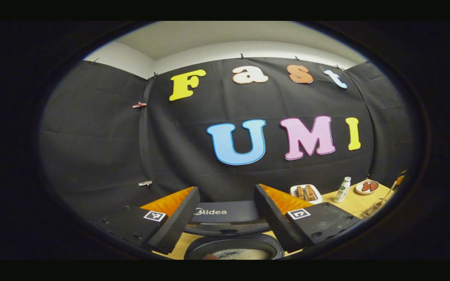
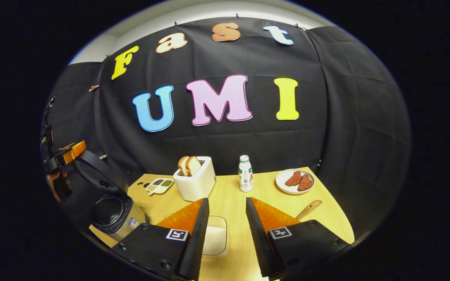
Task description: Close the left gripper, press the button to open the rice cooker; take a wooden spoon from the chopstick holder with the right hand, scoop a spoonful of rice and pour it into the rice cooker, then put the wooden spoon back into the chopstick holder.
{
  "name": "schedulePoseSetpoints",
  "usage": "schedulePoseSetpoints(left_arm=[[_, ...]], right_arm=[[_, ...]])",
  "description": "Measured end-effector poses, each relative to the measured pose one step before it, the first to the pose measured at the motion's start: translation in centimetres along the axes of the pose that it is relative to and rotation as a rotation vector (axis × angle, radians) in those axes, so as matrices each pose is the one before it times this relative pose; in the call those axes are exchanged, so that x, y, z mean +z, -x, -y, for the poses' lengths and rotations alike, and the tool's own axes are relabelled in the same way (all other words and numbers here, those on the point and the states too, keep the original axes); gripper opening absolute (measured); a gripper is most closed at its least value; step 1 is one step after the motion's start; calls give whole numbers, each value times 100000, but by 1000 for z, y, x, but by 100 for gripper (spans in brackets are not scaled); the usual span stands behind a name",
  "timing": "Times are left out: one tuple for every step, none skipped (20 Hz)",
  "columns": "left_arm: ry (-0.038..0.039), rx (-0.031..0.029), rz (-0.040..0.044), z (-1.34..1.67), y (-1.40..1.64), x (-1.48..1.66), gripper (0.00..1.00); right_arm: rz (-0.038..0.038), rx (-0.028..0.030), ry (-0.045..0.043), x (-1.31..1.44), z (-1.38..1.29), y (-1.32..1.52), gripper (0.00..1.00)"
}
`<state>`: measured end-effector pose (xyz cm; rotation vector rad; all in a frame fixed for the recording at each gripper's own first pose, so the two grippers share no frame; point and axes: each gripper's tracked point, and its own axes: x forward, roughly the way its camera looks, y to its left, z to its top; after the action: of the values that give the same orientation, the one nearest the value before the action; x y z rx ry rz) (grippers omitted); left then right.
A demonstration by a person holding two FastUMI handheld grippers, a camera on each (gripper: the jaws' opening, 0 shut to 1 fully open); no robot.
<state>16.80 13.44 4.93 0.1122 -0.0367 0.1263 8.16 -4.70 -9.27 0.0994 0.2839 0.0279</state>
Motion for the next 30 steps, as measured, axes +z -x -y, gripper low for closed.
schedulePoseSetpoints(left_arm=[[559,28,-599,-80,358,-38,97],[598,47,-745,64,365,-166,98],[129,120,-260,103,361,-290,98],[-122,132,-571,23,469,-179,98],[20,70,-448,-29,477,-224,98],[401,69,-718,-15,525,-240,98],[688,238,-896,48,518,-333,98],[375,167,-578,34,669,-353,98],[-140,120,-723,75,634,-535,98],[-95,-98,-485,86,693,-450,98],[120,-362,-565,35,622,-523,98],[342,-346,-782,27,754,-532,98],[241,-448,-496,90,513,-586,98],[-9,-8,-470,7,571,-537,98],[160,-38,-775,83,439,-574,98],[71,171,-814,22,431,-397,98],[567,203,-836,6,355,-499,97],[609,241,-747,50,257,-332,98],[284,226,-701,58,294,-467,98],[78,187,-720,44,254,-387,98],[286,88,-669,53,265,-447,98],[396,33,-565,10,272,-401,98],[275,-26,-910,39,201,-450,98],[124,-65,-880,37,197,-471,97],[194,-74,-894,6,229,-504,98],[351,70,-835,-10,224,-413,98],[399,220,-478,47,185,-539,98],[-411,121,-665,77,74,-510,98],[-228,-52,-966,20,102,-601,97],[696,15,-1123,-34,66,-550,97]], right_arm=[[-29,364,77,-39,-163,13,60],[-146,230,276,-19,-69,-3,60],[-49,400,181,5,-191,32,60],[73,511,119,-25,-135,45,60],[37,535,194,-24,-146,27,60],[-205,380,299,-150,-180,28,60],[-283,385,153,-134,-89,64,60],[-206,516,-196,-83,-235,76,60],[-287,428,-87,-95,-127,6,60],[-122,449,54,-26,-127,-8,60],[68,549,37,-34,-263,23,60],[-90,413,252,-104,-141,63,60],[-22,356,131,-10,-132,95,60],[-153,474,-87,-94,-108,-12,60],[-103,334,81,-37,-131,-17,60],[-431,406,139,-141,-76,38,60],[-141,374,30,-90,-165,98,60],[-133,348,4,-75,-107,7,60],[-149,259,73,-108,-80,41,60],[-326,361,79,-201,-110,28,60],[-356,281,94,-167,-122,3,60],[-277,262,66,-127,-99,95,60],[-148,297,71,-150,-164,101,60],[-113,309,56,-64,-170,30,60],[-195,337,46,-147,-151,94,60],[-101,261,-19,-82,-110,58,60],[-381,350,-51,-105,-168,76,60],[-83,246,-41,-92,-107,115,60],[74,96,184,3,-14,121,60],[19,41,74,-58,-74,103,60]])
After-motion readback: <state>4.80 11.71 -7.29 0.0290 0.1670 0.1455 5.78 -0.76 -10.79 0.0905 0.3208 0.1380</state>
